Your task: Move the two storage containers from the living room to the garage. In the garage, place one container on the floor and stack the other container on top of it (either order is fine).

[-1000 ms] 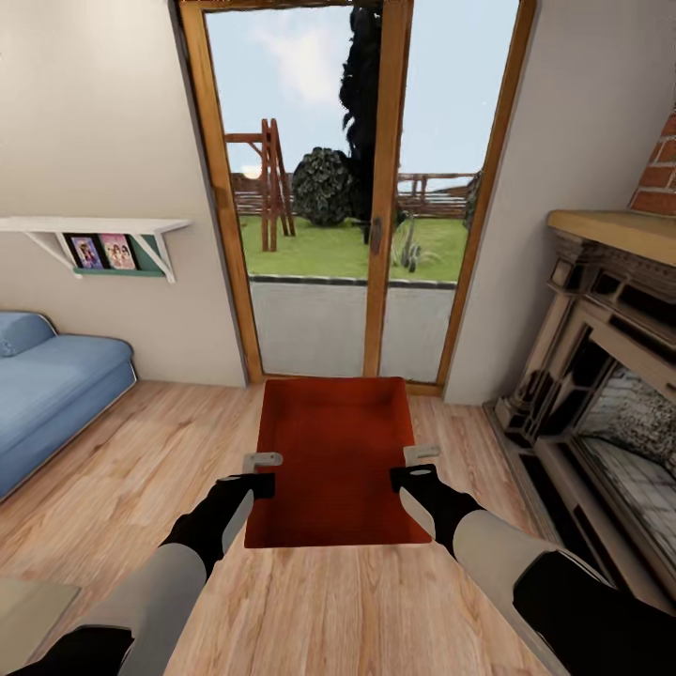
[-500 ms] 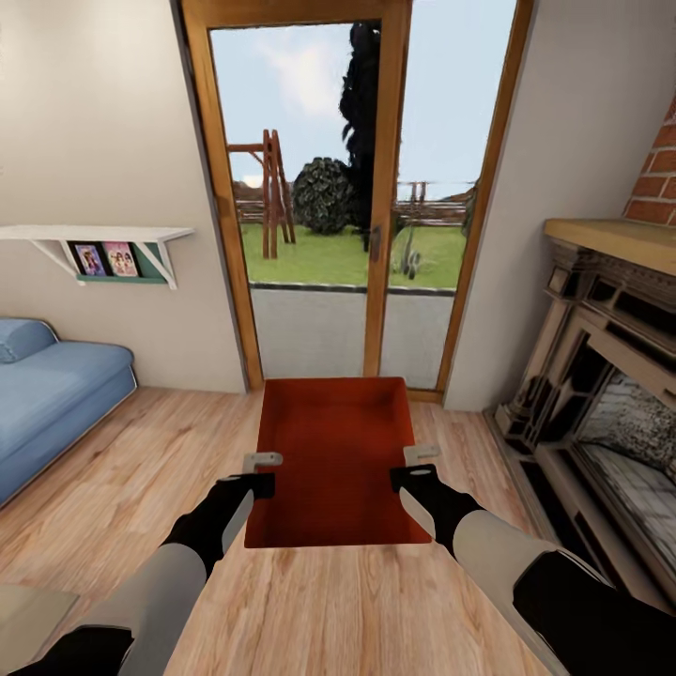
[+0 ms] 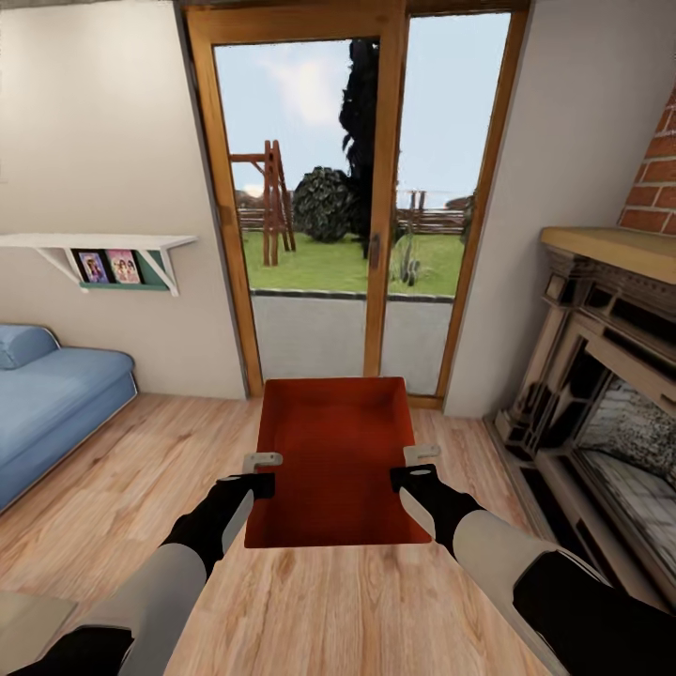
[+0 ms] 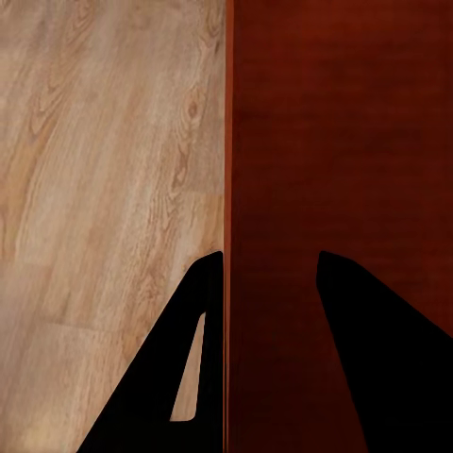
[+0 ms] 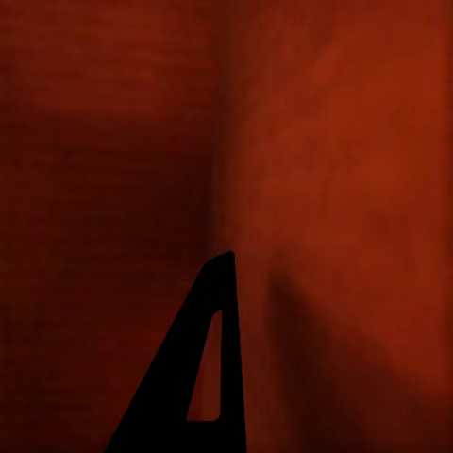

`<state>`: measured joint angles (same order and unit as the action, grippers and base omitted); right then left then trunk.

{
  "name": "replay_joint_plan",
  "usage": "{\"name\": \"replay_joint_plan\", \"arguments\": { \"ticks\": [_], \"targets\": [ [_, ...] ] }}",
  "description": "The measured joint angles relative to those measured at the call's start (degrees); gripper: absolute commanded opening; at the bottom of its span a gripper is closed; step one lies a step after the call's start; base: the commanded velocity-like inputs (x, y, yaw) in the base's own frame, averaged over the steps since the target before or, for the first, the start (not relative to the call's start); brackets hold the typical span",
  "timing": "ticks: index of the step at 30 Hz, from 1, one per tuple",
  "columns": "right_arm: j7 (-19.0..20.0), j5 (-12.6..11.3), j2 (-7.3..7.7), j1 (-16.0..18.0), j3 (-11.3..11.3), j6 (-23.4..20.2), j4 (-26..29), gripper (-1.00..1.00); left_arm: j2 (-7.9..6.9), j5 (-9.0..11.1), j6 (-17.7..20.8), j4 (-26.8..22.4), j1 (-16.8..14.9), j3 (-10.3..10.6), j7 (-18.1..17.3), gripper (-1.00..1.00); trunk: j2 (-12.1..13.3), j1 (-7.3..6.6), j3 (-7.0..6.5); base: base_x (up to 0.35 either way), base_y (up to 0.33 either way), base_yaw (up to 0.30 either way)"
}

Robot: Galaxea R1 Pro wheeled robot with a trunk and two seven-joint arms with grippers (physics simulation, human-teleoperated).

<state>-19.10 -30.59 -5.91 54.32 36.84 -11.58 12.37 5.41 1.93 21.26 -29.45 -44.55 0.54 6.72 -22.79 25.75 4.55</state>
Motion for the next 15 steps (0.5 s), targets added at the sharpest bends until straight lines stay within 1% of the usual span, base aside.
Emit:
{"name": "replay_joint_plan", "arguments": {
  "ticks": [15],
  "targets": [
    [0.01,0.0,0.0,0.0,-0.01,0.05,0.0,-1.0,0.0,0.03,0.0,-0.05,0.01,0.01,0.03,-1.0,0.01,0.0,-1.29,0.0,0.0,0.0]
  ]
}}
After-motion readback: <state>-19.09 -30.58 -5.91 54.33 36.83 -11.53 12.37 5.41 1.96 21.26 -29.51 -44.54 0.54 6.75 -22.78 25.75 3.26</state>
